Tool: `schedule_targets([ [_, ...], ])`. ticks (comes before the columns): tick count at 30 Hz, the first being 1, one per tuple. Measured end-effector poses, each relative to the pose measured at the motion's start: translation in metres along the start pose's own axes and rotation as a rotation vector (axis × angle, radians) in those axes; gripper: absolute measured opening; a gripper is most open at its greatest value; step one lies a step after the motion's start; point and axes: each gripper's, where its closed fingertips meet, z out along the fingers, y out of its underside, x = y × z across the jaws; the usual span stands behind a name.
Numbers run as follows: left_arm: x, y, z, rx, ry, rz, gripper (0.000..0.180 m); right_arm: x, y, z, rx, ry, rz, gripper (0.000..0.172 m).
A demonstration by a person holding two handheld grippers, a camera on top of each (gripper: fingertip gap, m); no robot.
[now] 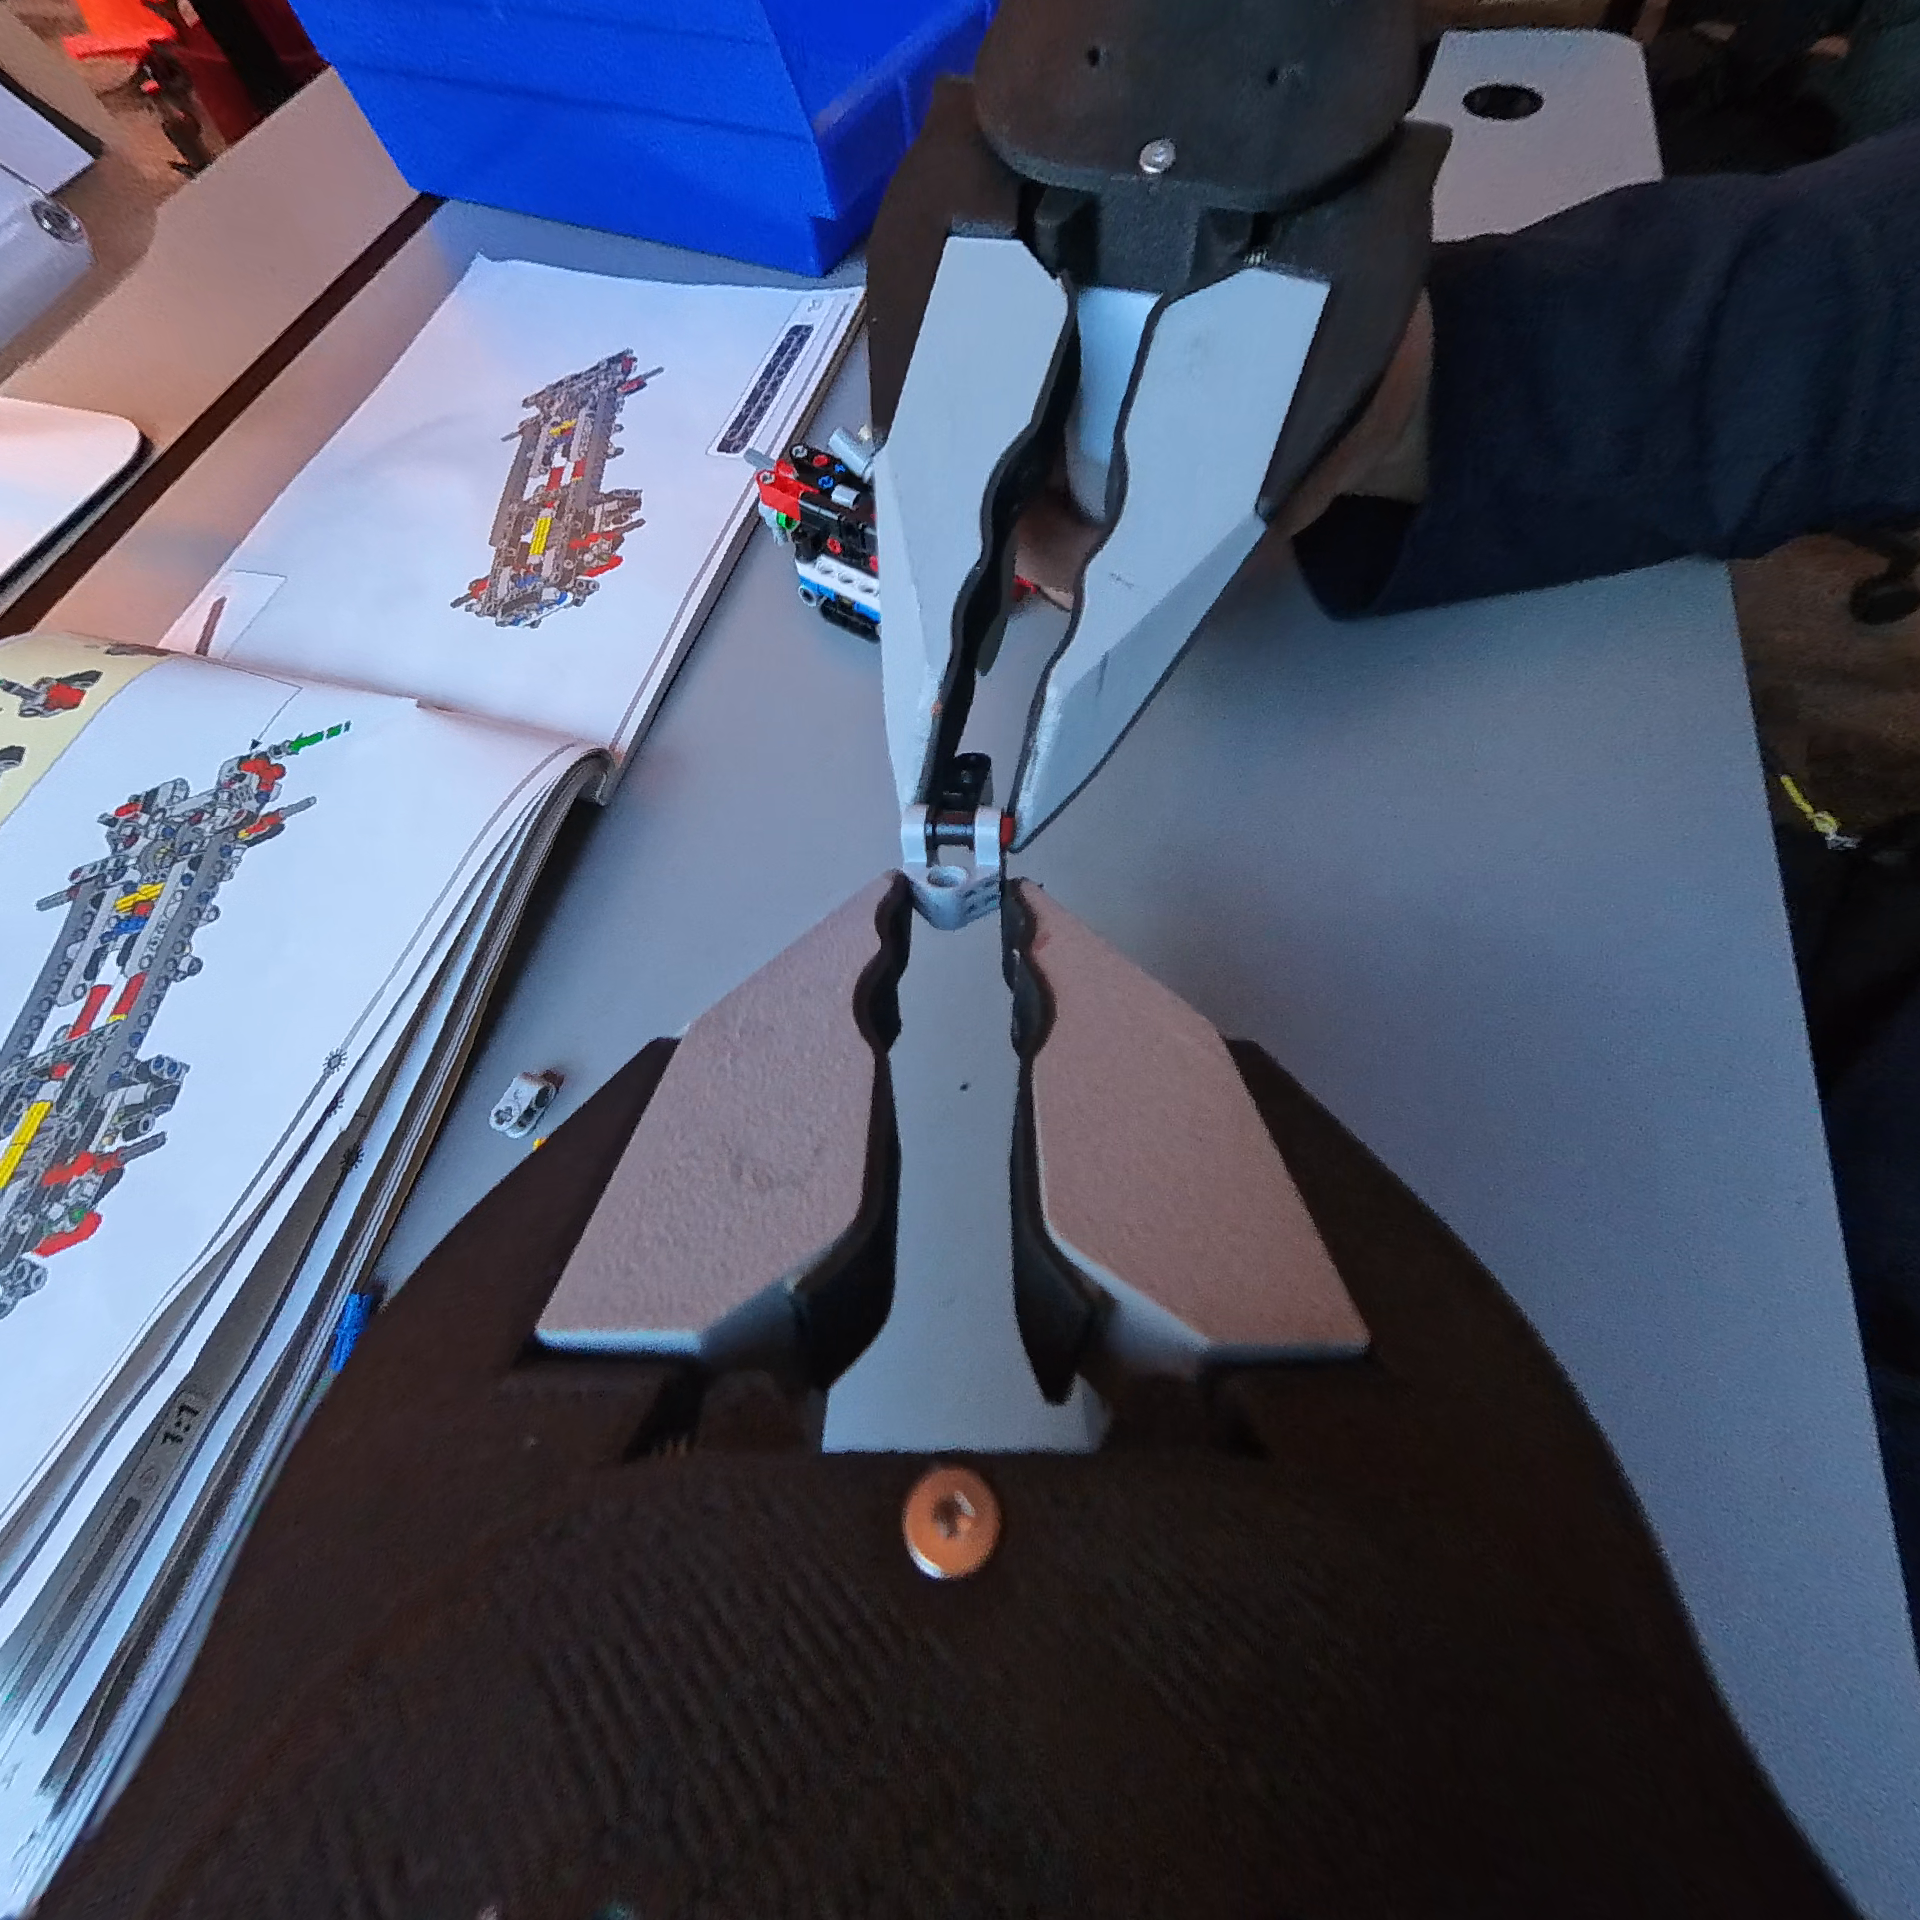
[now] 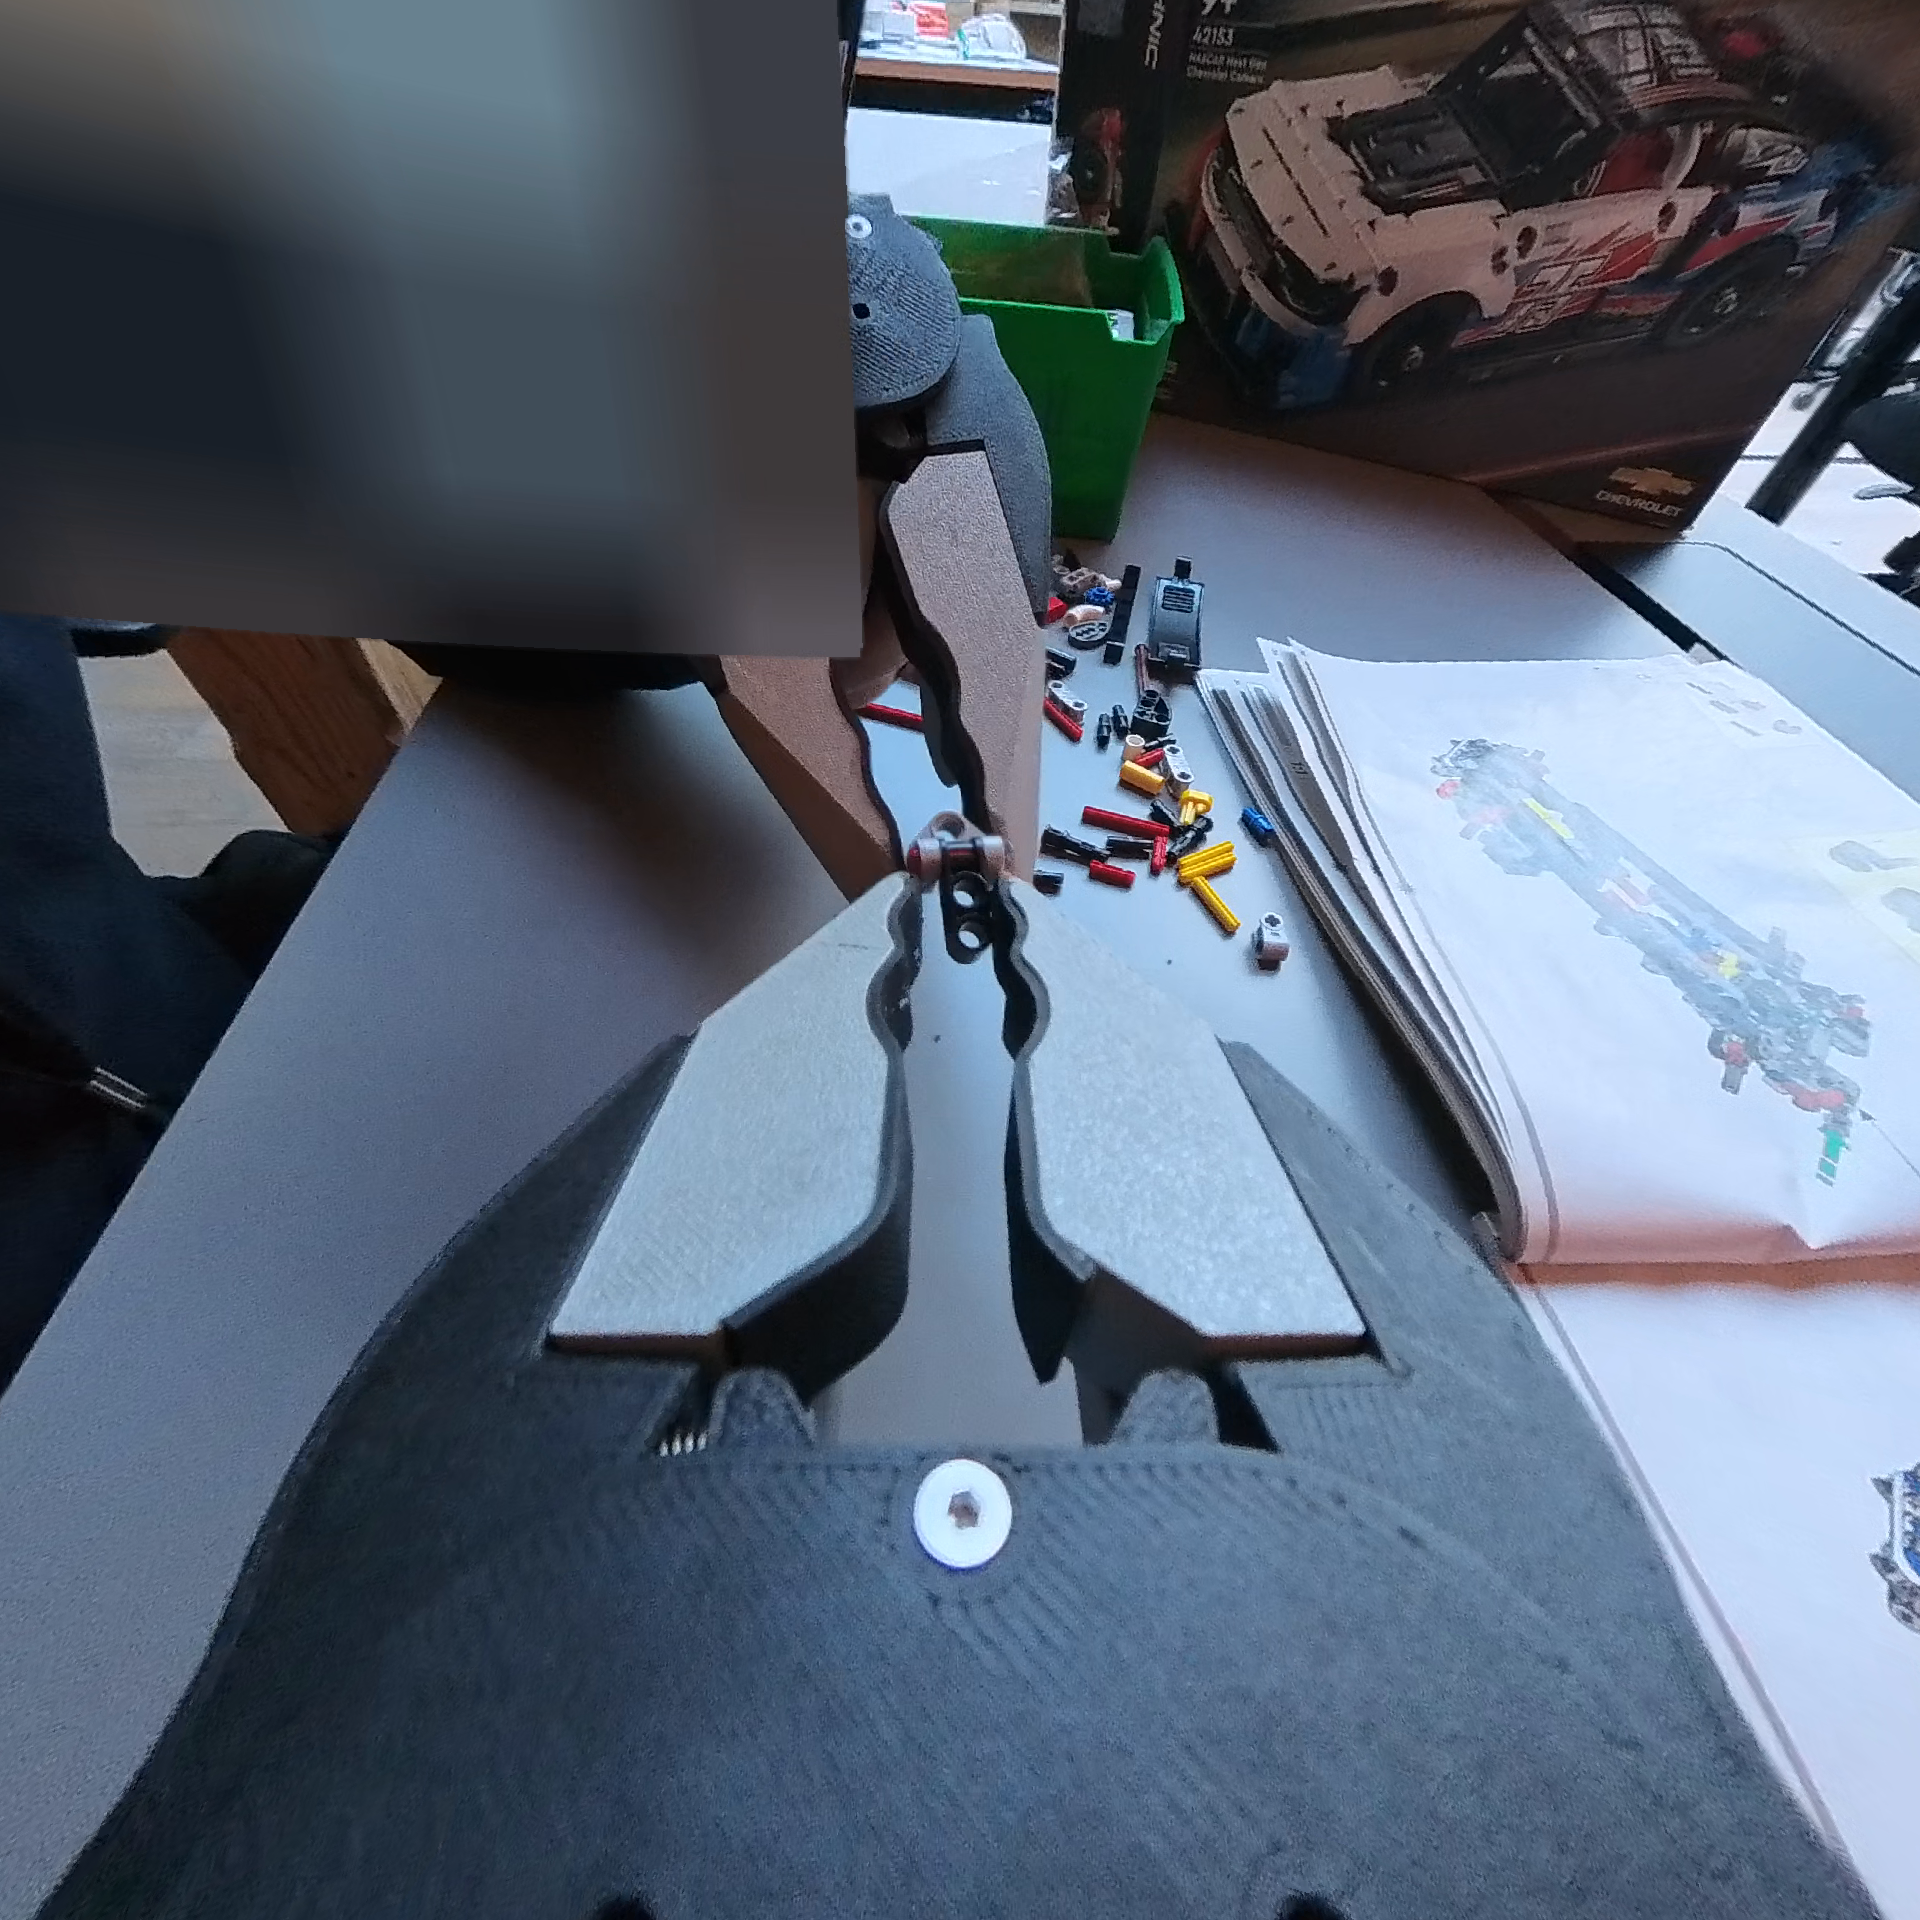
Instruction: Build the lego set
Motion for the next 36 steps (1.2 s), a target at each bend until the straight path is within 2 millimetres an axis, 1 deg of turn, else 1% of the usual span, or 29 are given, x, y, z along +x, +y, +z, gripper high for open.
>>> schedule_targets([
  [2,0.0,-0.002,0.0,0.017,0.012,-0.016,0.015,0.0,-0.001,-0.001,0.002,0.002,-0.005,0.009],
  [4,0.001,-0.006,-0.001,0.048,0.034,-0.039,0.016,-0.001,0.001,-0.001,-0.009,0.002,-0.019,0.004],
  [8,0.003,-0.009,-0.003,0.069,0.068,-0.056,0.016,-0.003,-0.003,-0.002,0.011,-0.006,-0.015,0.004],
  [10,0.003,-0.009,-0.004,0.067,0.055,-0.04,0.016,-0.003,-0.003,-0.002,0.013,-0.012,-0.003,0.004],
  [14,-0.004,-0.011,-0.006,0.072,0.005,-0.034,0.015,-0.003,-0.008,-0.003,0.037,-0.015,0.009,0.017],
  [18,-0.006,-0.013,-0.007,0.069,-0.044,-0.018,0.015,0.001,-0.01,-0.003,0.047,0.026,0.002,0.014],
  [23,-0.011,-0.009,-0.003,0.035,-0.131,0.036,0.015,0.005,-0.01,0.001,0.065,0.034,0.062,0.015],
  [26,-0.01,-0.011,-0.004,0.047,-0.124,0.028,0.015,0.005,-0.011,0.0,0.086,0.014,0.086,0.014],
  [30,-0.009,-0.013,-0.005,0.062,-0.108,0.013,0.015,0.004,-0.013,-0.001,0.097,0.024,0.061,0.013],
  [34,-0.008,-0.015,-0.006,0.071,-0.117,0.024,0.015,0.003,-0.015,-0.002,0.107,0.021,0.041,0.013],
  [36,-0.012,-0.016,-0.007,0.073,-0.152,0.027,0.015,0.005,-0.017,-0.002,0.109,0.037,0.052,0.013],
])
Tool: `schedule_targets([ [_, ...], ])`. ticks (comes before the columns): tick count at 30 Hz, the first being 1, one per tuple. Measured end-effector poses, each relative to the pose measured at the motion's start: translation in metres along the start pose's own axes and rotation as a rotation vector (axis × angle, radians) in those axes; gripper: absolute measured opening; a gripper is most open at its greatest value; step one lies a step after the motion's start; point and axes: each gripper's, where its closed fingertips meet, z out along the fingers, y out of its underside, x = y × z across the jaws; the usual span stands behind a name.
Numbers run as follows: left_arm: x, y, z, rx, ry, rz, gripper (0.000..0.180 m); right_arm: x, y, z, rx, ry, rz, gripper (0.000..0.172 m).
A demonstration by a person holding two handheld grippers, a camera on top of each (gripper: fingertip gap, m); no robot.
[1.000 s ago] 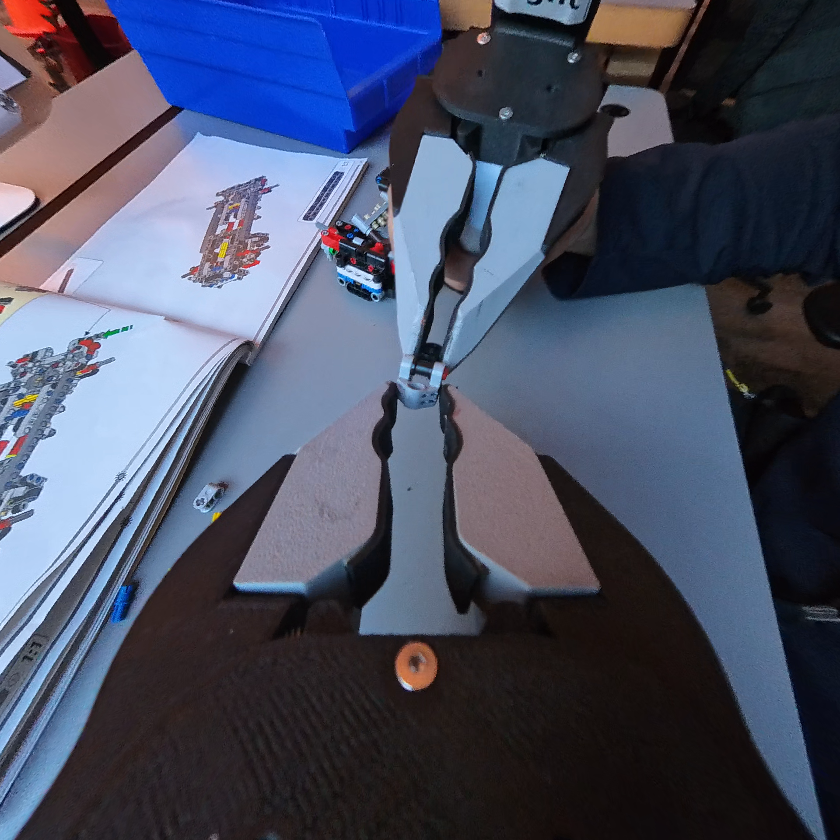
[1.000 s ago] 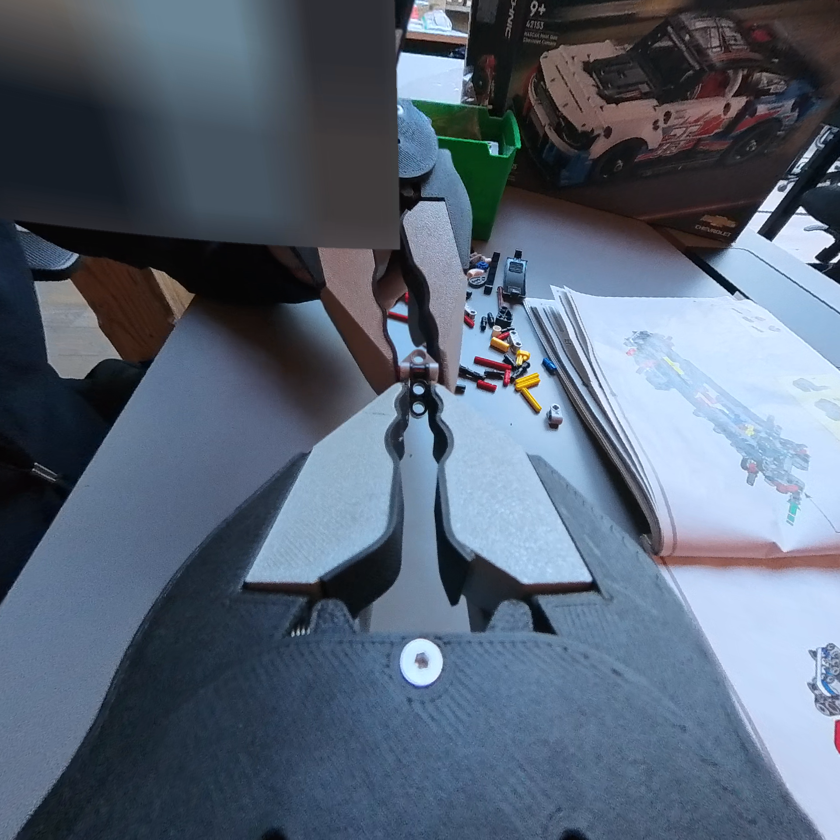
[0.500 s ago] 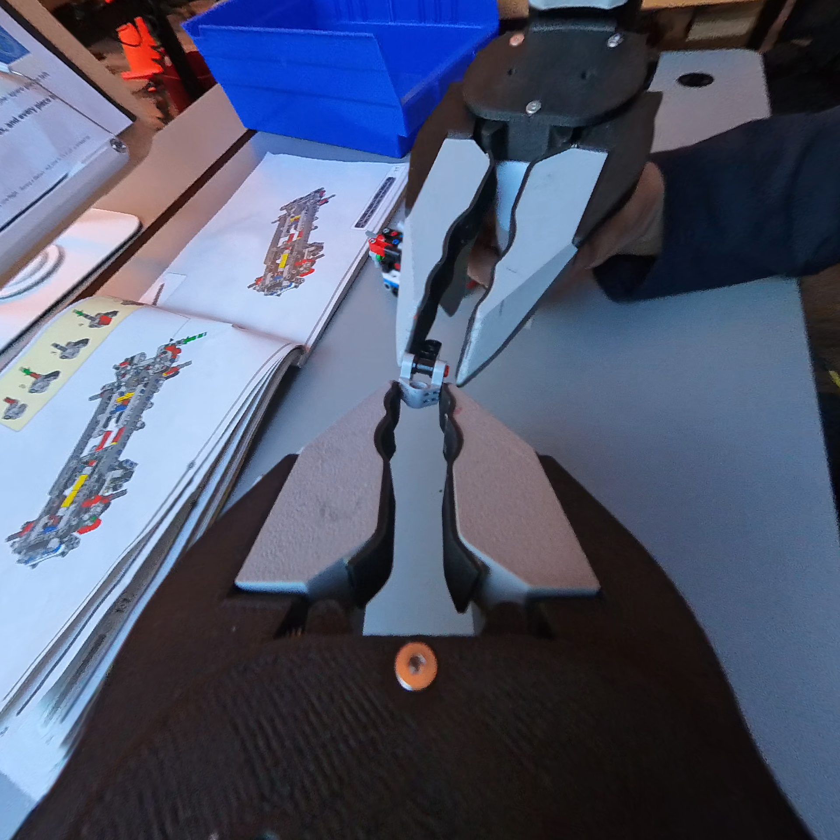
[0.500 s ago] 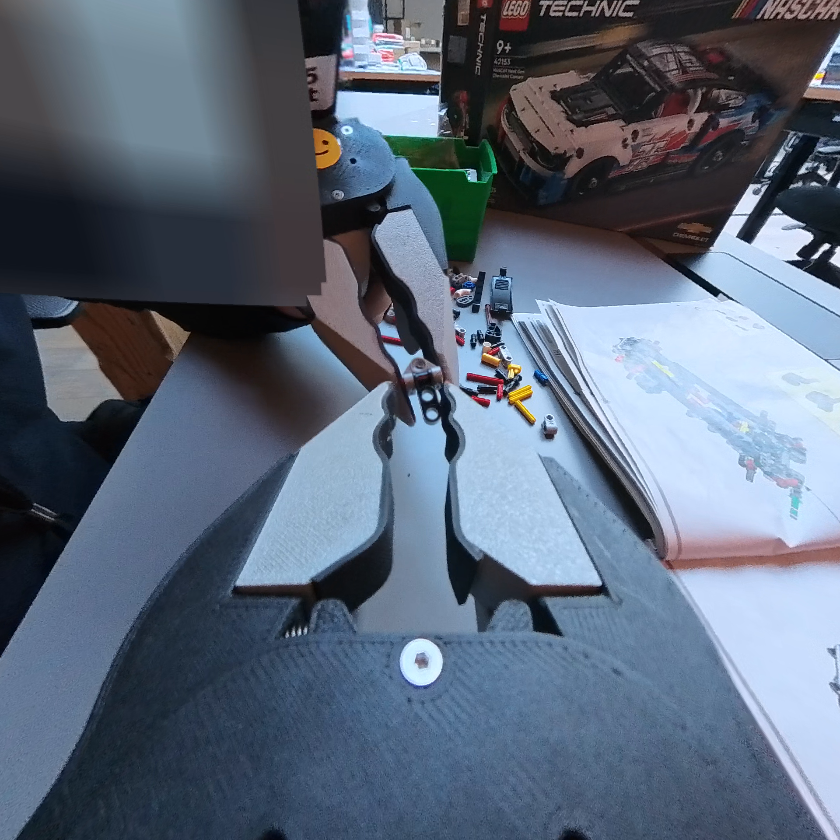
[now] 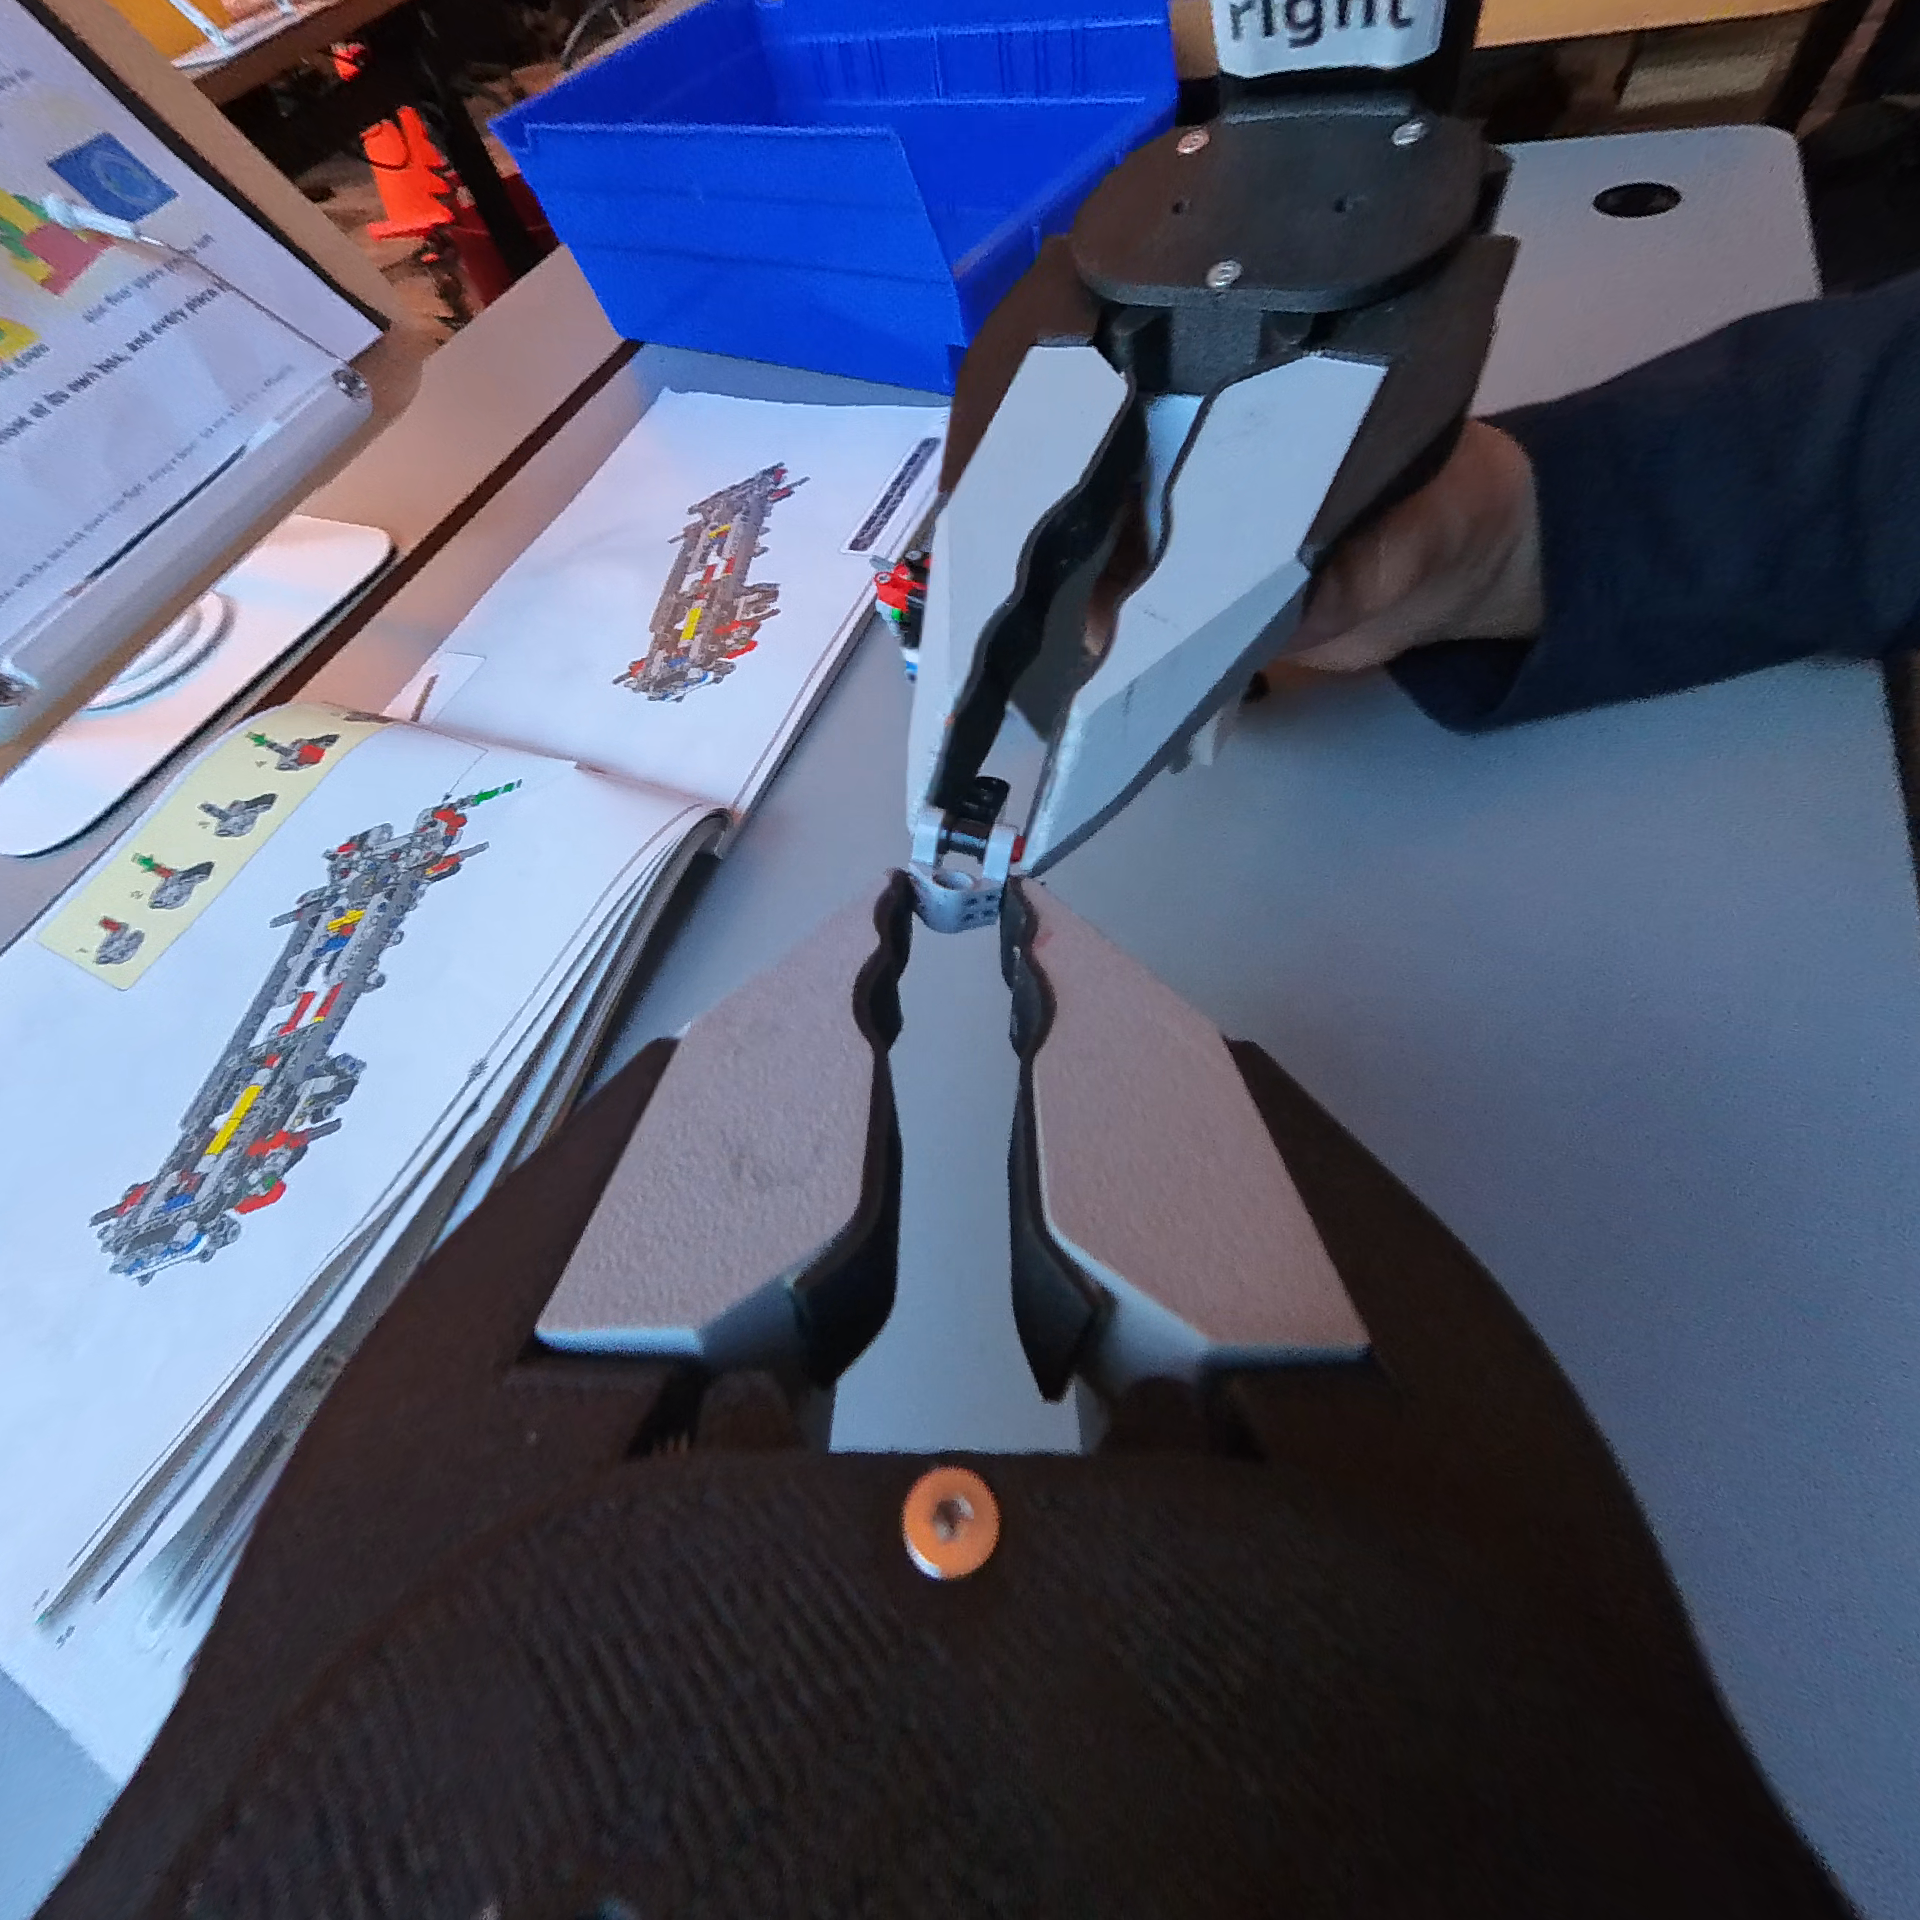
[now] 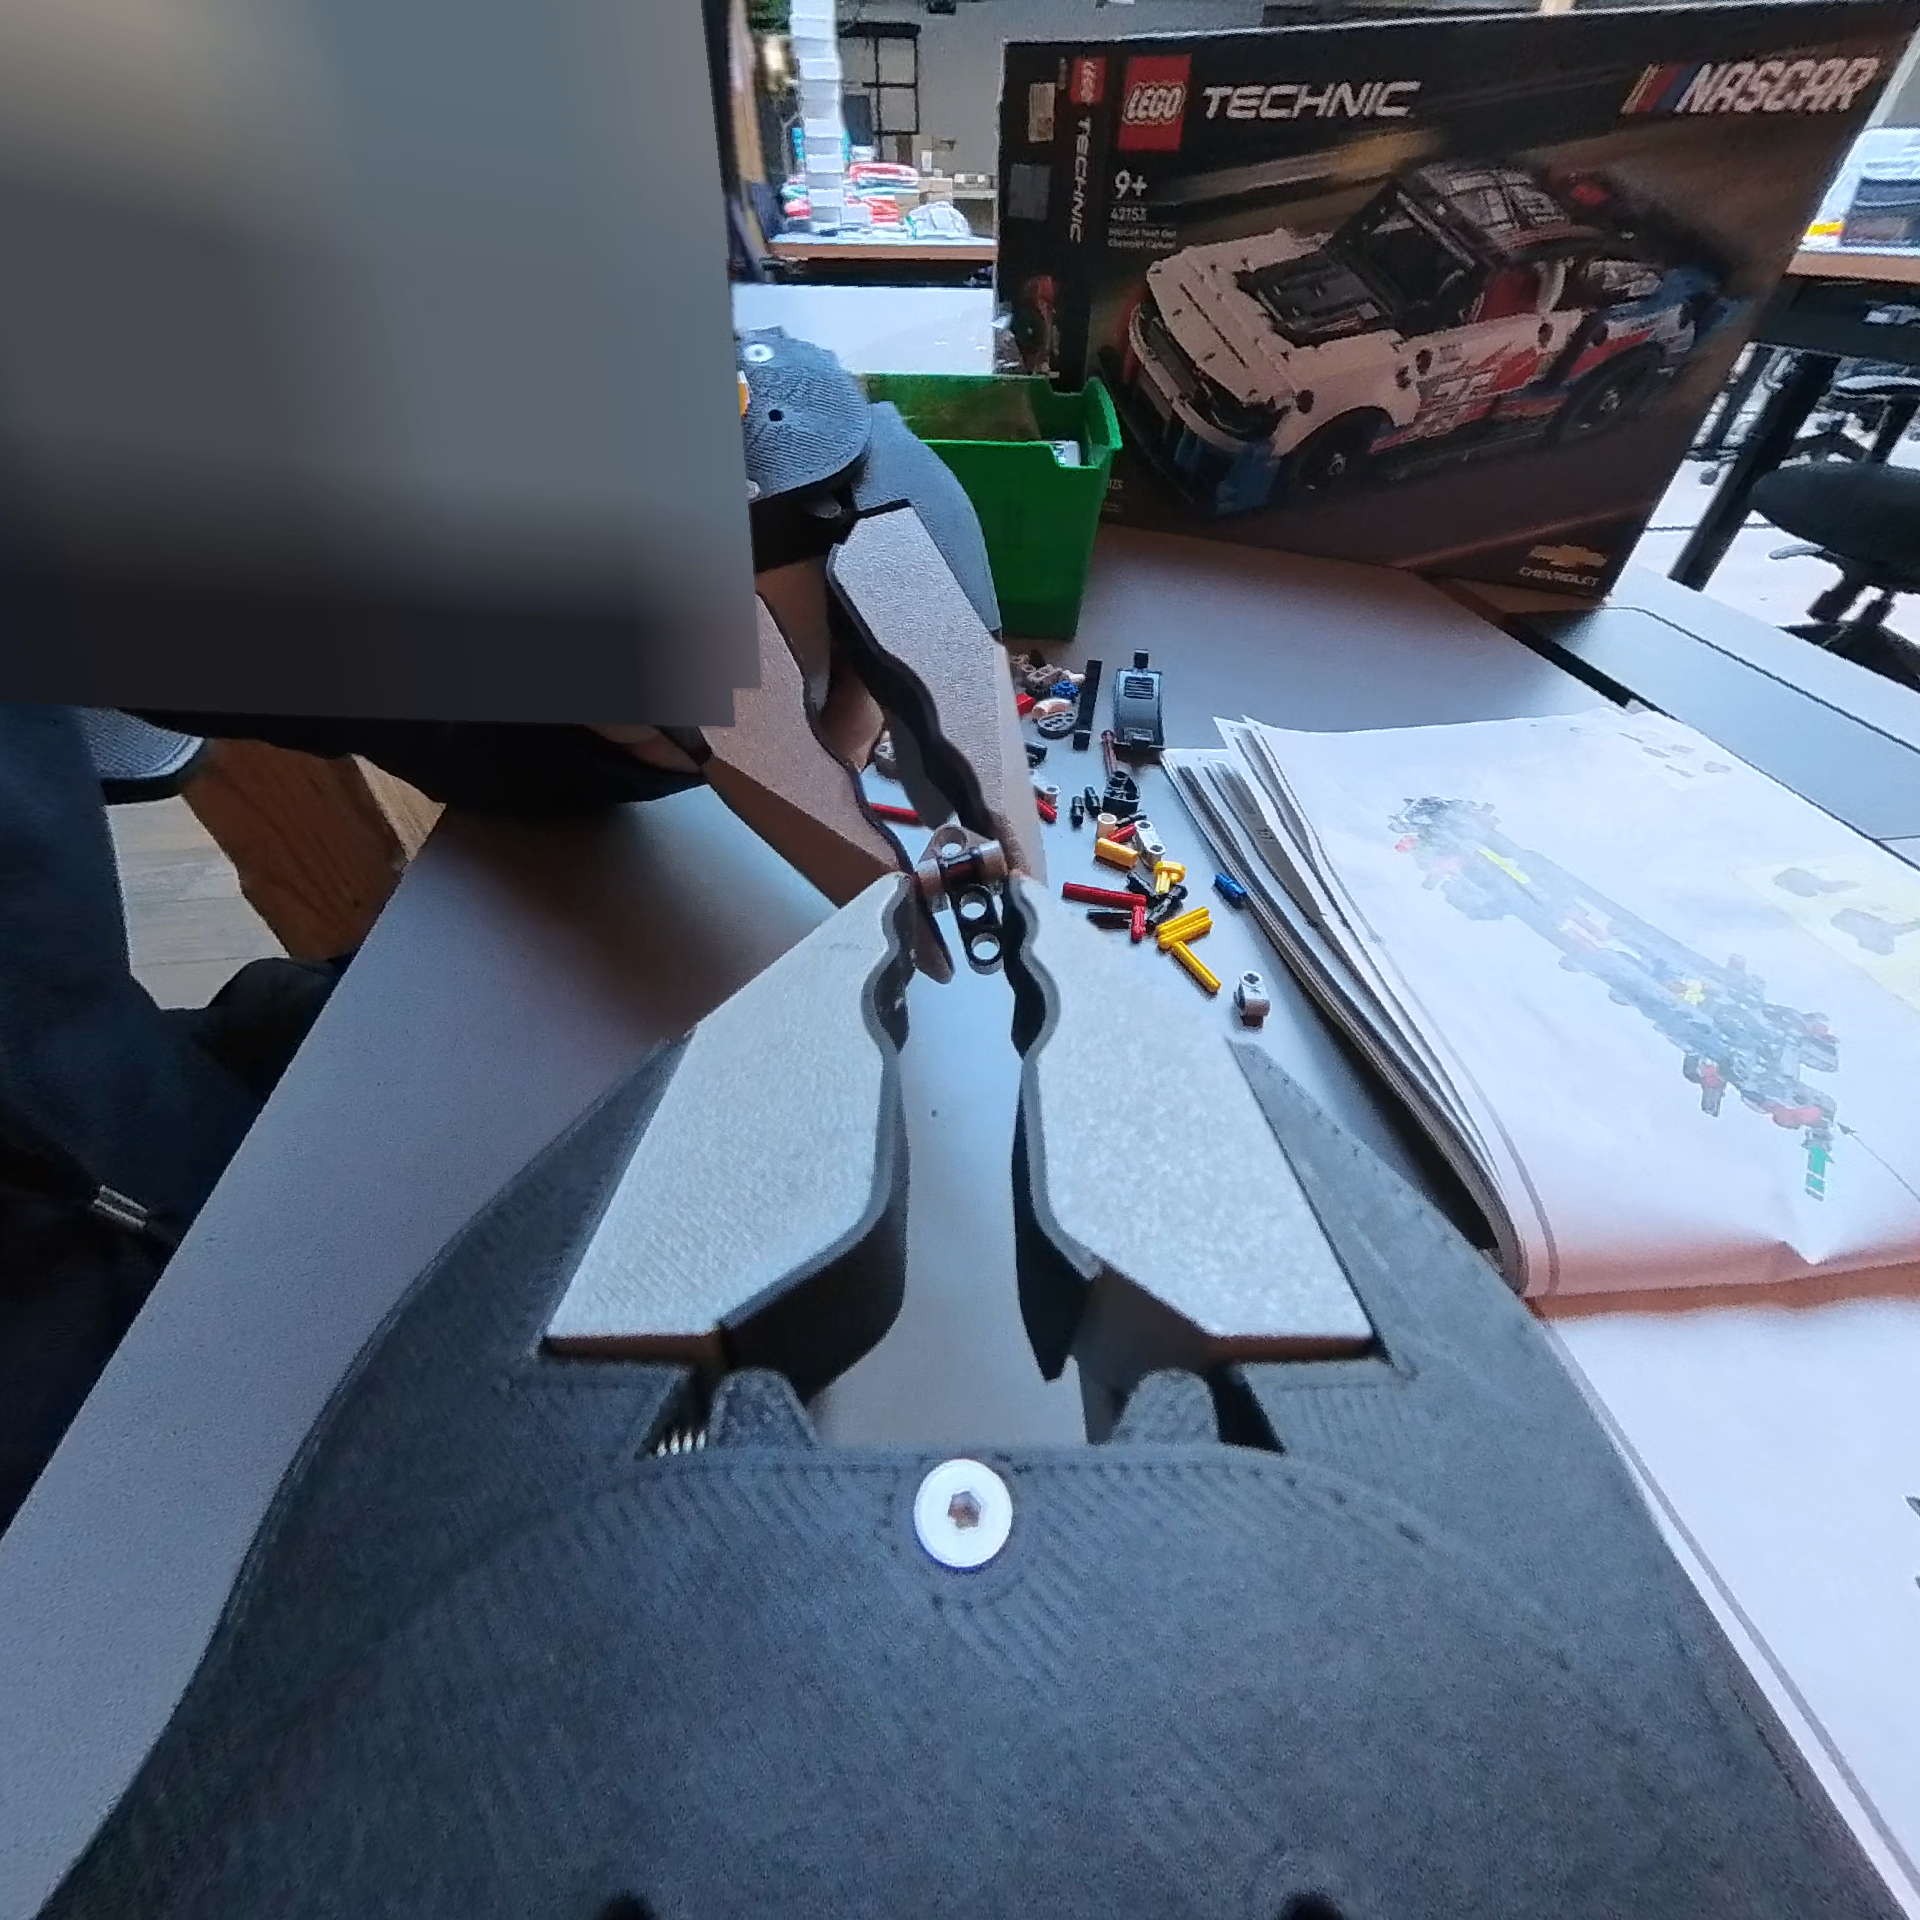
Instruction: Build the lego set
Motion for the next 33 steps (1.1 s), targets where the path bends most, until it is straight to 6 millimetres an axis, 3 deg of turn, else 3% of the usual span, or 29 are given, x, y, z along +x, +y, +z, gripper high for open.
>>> schedule_targets([
  [12,0.002,-0.024,-0.011,0.089,-0.164,0.146,0.014,-0.007,-0.022,-0.009,0.008,0.095,-0.068,0.011],
  [19,0.014,-0.022,-0.014,0.107,-0.038,0.188,0.014,-0.017,-0.021,-0.011,-0.088,0.101,-0.214,0.01],
  [23,0.026,-0.015,-0.02,0.126,0.178,0.16,0.013,-0.027,-0.016,-0.006,-0.166,0.163,-0.389,0.01],
  [27,0.031,-0.009,-0.022,0.107,0.178,0.265,0.014,-0.034,-0.011,-0.004,-0.186,0.168,-0.443,0.01],
  [33,0.024,-0.009,-0.019,0.115,0.145,0.265,0.014,-0.029,-0.013,-0.002,-0.118,0.145,-0.396,0.011],
])
